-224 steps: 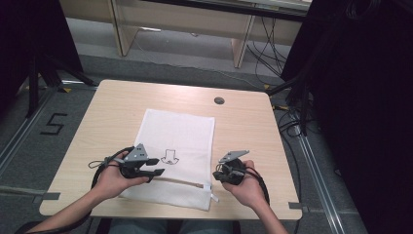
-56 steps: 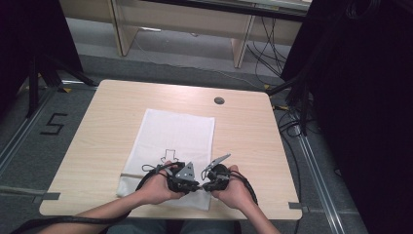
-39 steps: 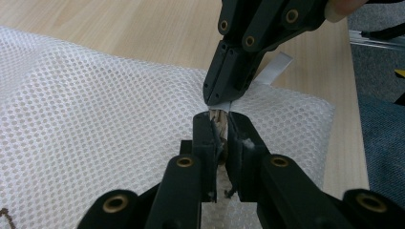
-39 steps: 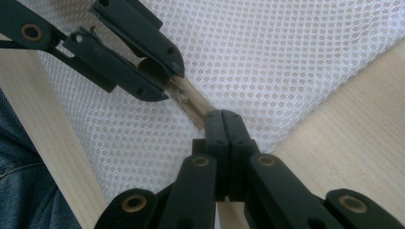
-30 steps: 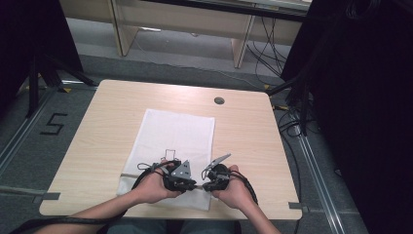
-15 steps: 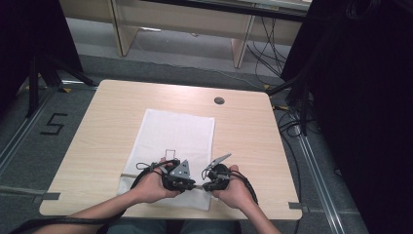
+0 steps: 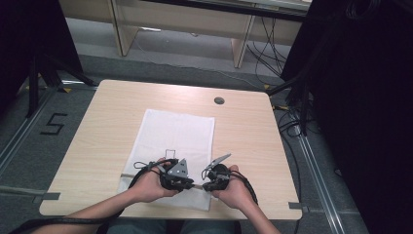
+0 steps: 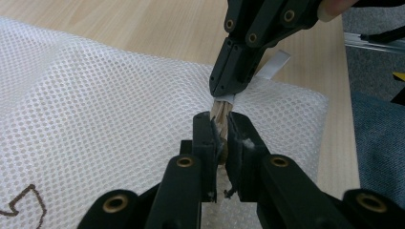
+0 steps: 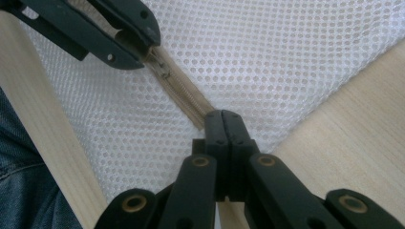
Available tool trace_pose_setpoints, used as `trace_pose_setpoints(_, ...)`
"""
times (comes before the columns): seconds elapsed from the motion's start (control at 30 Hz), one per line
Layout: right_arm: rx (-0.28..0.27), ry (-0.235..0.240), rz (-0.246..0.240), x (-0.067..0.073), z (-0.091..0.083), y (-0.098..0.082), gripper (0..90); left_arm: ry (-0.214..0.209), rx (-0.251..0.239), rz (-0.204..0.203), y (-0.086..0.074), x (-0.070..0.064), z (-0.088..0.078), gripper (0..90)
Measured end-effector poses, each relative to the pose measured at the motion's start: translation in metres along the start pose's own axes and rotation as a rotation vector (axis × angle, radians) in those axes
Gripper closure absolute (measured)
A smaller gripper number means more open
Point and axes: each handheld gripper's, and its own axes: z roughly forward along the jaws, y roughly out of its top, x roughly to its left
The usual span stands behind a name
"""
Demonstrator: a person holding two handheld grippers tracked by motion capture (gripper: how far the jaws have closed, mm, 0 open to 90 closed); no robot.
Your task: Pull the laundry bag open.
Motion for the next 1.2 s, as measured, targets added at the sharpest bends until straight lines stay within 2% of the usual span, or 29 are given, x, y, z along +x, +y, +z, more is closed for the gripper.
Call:
trace_pose_setpoints(0.13, -0.001, -0.006, -0.002, 0.001, 0.000, 0.000, 90.0, 0.003, 0.008, 0.009, 0.000, -0.001, -0.001, 82.2)
trace_pose_setpoints(0.33, -0.001, -0.005, 0.000, 0.001, 0.000, 0.000, 90.0, 0.004, 0.003, -0.004, 0.000, 0.000, -0.006, 82.2)
trace_pose_setpoints(0.43, 0.001, -0.005, -0.001, 0.001, 0.000, 0.000, 90.0, 0.004, 0.005, 0.018, -0.001, 0.001, -0.007, 82.2)
trace_pose_setpoints(0.47, 0.000, -0.004, -0.010, 0.000, 0.000, 0.000, 90.0, 0.006, -0.002, -0.009, -0.001, 0.000, -0.007, 82.2)
trace_pose_setpoints(0.5, -0.001, -0.009, -0.011, 0.001, 0.000, 0.000, 90.0, 0.006, -0.003, -0.009, -0.002, 0.000, -0.007, 82.2)
trace_pose_setpoints(0.53, 0.004, -0.003, 0.010, 0.002, 0.000, 0.000, 90.0, 0.007, 0.001, -0.005, -0.002, 0.000, -0.008, 82.2)
trace_pose_setpoints(0.7, 0.001, -0.008, -0.001, 0.001, 0.000, 0.000, 90.0, 0.011, -0.004, -0.010, -0.002, 0.000, -0.009, 82.2)
trace_pose_setpoints(0.73, 0.001, -0.006, 0.000, 0.001, 0.000, 0.000, 90.0, 0.012, 0.007, 0.002, -0.002, 0.000, -0.010, 82.2)
trace_pose_setpoints(0.83, 0.003, -0.004, 0.012, 0.002, 0.000, 0.000, 90.0, 0.011, 0.007, -0.002, -0.003, 0.001, -0.012, 82.2)
trace_pose_setpoints(1.0, 0.000, -0.005, 0.000, 0.001, 0.000, 0.000, 90.0, 0.012, 0.008, -0.003, -0.004, 0.001, -0.013, 82.2)
trace_pose_setpoints(1.03, -0.002, -0.005, 0.001, 0.001, 0.000, 0.000, 90.0, 0.006, -0.003, -0.017, -0.004, 0.000, -0.013, 82.2)
trace_pose_setpoints(1.2, -0.001, -0.004, 0.001, 0.001, 0.000, 0.000, 90.0, 0.008, 0.003, -0.011, -0.004, 0.001, -0.015, 82.2)
